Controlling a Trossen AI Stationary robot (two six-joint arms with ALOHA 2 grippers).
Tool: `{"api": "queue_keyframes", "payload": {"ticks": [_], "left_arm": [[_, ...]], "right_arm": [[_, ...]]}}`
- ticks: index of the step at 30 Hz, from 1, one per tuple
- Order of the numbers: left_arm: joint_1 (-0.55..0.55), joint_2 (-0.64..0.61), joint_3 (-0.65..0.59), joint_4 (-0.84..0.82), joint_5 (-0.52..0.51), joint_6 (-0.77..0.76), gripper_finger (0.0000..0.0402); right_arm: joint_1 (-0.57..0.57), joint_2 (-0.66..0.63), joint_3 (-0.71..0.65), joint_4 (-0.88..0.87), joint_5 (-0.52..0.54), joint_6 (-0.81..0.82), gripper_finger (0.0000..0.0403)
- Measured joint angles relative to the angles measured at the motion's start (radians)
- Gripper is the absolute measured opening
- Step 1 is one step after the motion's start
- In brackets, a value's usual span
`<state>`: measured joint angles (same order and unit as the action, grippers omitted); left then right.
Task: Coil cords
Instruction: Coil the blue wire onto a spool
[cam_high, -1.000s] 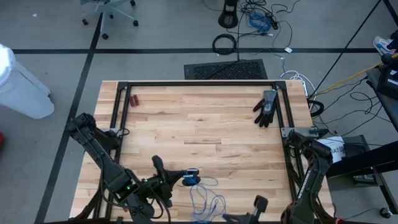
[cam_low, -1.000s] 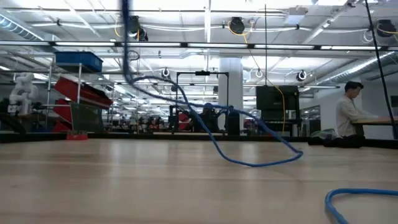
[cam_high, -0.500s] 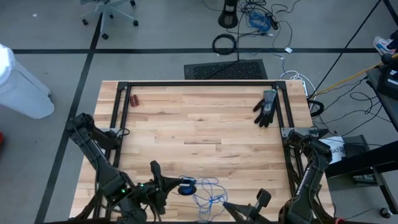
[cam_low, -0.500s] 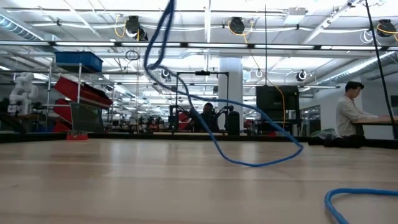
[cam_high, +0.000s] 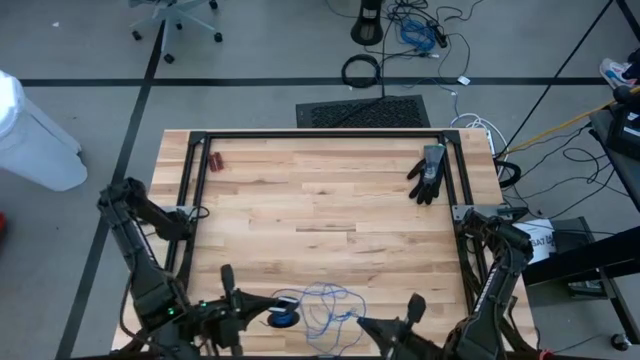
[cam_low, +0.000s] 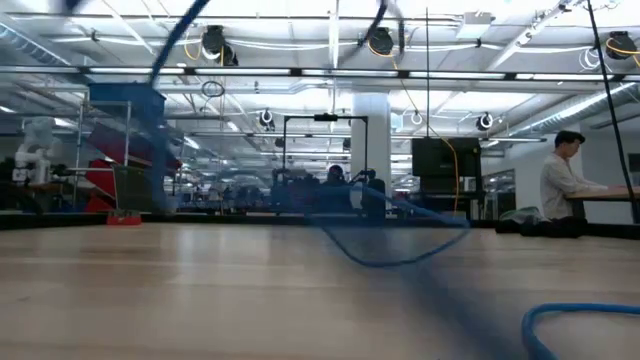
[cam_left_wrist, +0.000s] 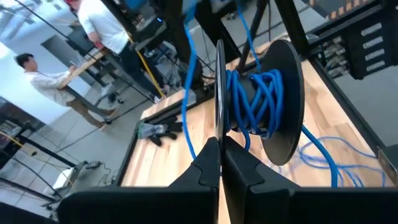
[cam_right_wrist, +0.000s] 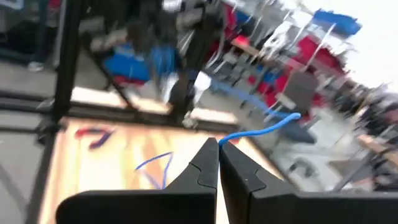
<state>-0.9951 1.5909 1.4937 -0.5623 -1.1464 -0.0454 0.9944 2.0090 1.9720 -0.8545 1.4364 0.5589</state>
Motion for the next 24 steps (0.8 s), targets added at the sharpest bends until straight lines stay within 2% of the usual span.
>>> {"api": "queue_keyframes", "payload": {"ticks": [3,6,15,24], "left_arm": [[-0.01,-0.008,0.0,0.0,-0.01,0.0,0.0006],[-0.014,-0.014,0.0,0.0,-0.016,0.0,0.0006],[-0.014,-0.016,0.0,-0.027,-0.064,-0.001,0.0006],[-0.015,-0.019,0.0,-0.017,-0.068,-0.001,0.0006]], "right_arm": [[-0.017,0.0,0.0,-0.158,-0.083,0.182,0.0],[-0.039,0.0,0.0,-0.258,-0.179,0.283,0.0],[-0.066,0.0,0.0,-0.41,-0.499,0.413,0.0],[-0.064,0.001,0.0,-0.561,-0.624,0.546,0.0]]}}
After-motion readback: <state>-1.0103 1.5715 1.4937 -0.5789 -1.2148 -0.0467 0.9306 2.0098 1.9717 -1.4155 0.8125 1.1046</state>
